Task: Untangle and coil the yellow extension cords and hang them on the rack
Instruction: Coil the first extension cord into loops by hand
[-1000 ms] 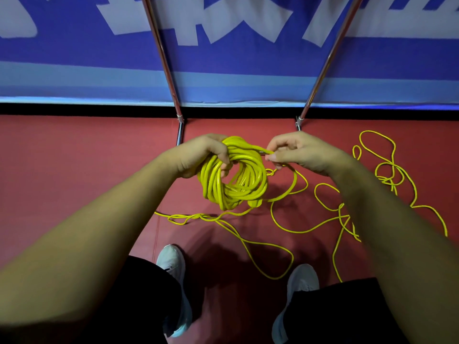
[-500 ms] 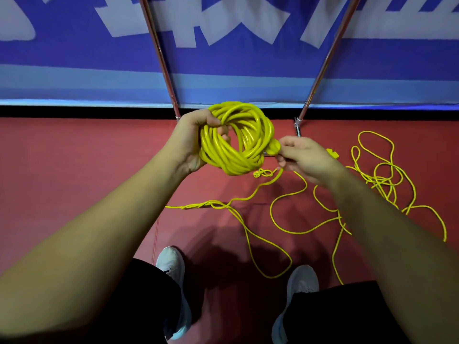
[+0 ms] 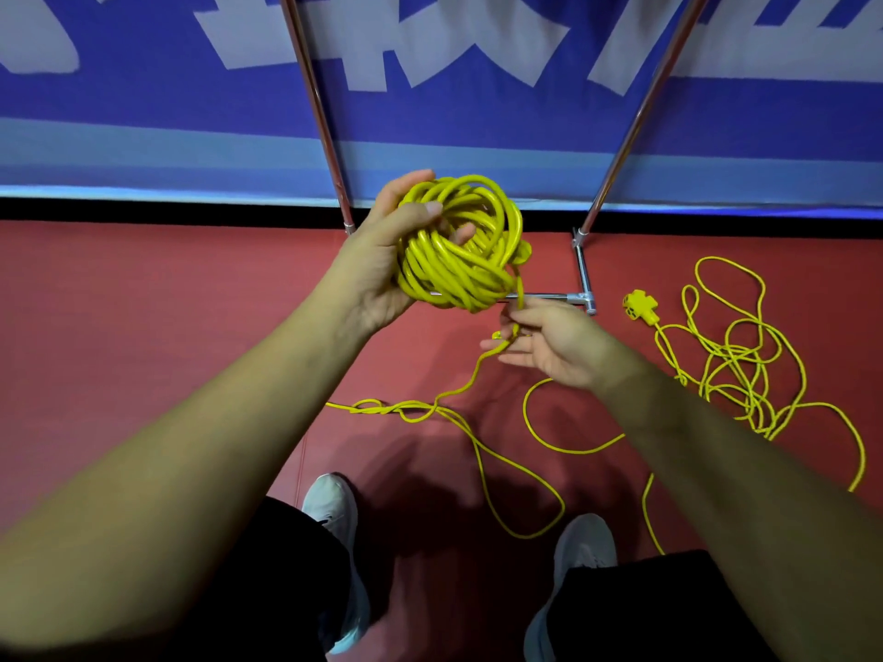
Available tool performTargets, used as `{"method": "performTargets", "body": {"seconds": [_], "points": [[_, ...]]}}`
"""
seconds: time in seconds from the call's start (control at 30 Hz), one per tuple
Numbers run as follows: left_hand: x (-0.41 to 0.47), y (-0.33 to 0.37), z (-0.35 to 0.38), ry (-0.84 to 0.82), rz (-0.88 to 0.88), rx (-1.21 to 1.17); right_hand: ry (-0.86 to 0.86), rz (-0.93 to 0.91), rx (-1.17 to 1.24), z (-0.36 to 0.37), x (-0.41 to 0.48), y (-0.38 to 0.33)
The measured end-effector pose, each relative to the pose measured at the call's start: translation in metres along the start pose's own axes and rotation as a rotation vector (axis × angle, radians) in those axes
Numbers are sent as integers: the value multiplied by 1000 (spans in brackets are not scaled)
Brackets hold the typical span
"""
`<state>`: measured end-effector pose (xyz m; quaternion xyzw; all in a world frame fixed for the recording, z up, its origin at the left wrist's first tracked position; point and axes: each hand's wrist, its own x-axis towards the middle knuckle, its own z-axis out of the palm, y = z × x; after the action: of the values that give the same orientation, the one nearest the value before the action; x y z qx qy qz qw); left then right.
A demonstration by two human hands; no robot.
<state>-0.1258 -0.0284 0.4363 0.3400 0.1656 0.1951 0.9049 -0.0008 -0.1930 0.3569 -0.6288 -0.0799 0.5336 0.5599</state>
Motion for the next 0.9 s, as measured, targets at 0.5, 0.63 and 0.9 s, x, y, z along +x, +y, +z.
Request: {"method": "performTargets", "body": {"seconds": [0.5,0.63,0.9], "points": [[-3,8,6,-51,50,125,-24,3,-48,25,-5,11],[-1,6,5,-18,102,195,-3,8,-123,30,-6,13],[-2,9,8,72,370,466,-256,84,254,48,-13,9]]}}
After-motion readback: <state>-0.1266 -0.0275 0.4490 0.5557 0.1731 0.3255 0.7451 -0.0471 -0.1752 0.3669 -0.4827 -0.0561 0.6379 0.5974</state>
